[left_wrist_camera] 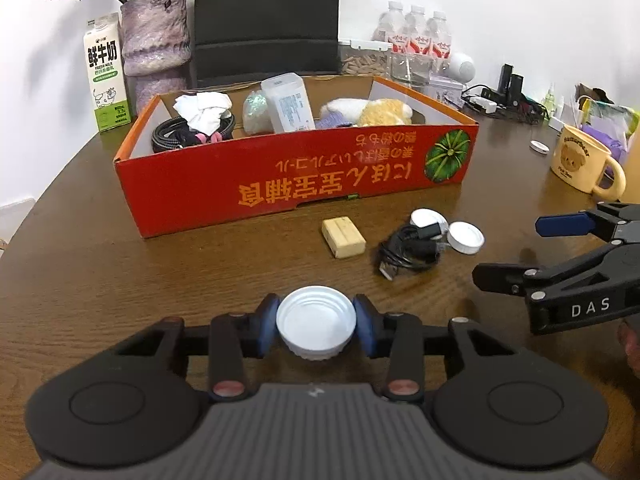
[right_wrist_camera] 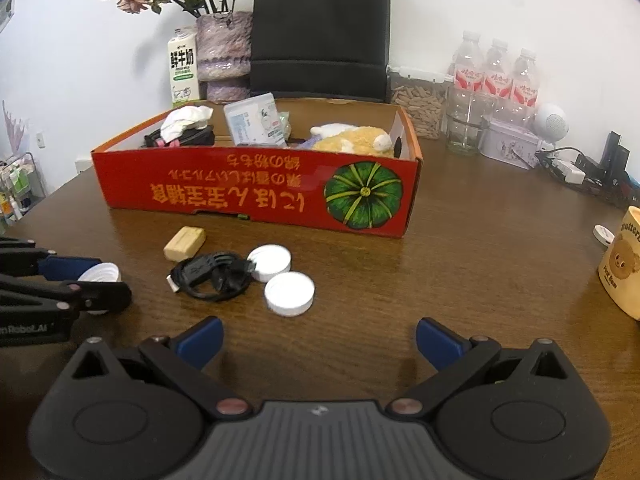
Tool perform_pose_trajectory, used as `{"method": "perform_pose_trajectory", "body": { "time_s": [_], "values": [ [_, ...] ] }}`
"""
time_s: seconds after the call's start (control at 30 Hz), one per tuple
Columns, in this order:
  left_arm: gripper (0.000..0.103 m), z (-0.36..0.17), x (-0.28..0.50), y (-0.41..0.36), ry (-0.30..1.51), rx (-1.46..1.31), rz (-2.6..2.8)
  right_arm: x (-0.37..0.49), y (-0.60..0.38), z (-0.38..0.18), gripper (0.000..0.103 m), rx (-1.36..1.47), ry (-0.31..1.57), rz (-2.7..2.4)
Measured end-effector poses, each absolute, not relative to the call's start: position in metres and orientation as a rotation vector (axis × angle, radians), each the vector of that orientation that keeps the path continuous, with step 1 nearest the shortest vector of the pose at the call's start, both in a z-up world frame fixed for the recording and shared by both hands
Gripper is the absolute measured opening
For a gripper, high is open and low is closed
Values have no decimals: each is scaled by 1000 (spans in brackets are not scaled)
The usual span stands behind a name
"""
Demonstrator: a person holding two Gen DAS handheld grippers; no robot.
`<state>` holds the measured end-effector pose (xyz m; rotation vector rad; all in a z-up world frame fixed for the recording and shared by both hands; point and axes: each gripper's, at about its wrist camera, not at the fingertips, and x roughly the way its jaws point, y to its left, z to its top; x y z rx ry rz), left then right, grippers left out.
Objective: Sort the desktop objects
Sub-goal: 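Grasp a white bottle cap with the right gripper while the left grasps the white cup-shaped cap, then carry both white caps into the red box and release them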
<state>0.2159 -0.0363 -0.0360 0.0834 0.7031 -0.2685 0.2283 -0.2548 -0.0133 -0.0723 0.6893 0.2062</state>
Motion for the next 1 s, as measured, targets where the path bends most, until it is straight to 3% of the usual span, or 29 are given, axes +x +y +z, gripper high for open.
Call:
{"method": "perform_pose_trajectory", "body": {
  "time_s": [0.1,0.3,0.4,0.43,1.0],
  "values": [
    [41,-35,227,-35,707,81,-259,236,-255,-12,93,-71,684,205],
    [41,-29,246,-30,686,44,-237,250,-251,-14,65,-64,688,241],
    [41,-31,251,-27,683,30,-224,250,-246,-16,45,-76,677,271],
    [41,-32,251,-26,685,27,-222,250,-244,-15,26,-81,669,283],
    [41,-7,242,-24,600,16,-224,239,-245,13,27,-84,533,250]
  ]
}}
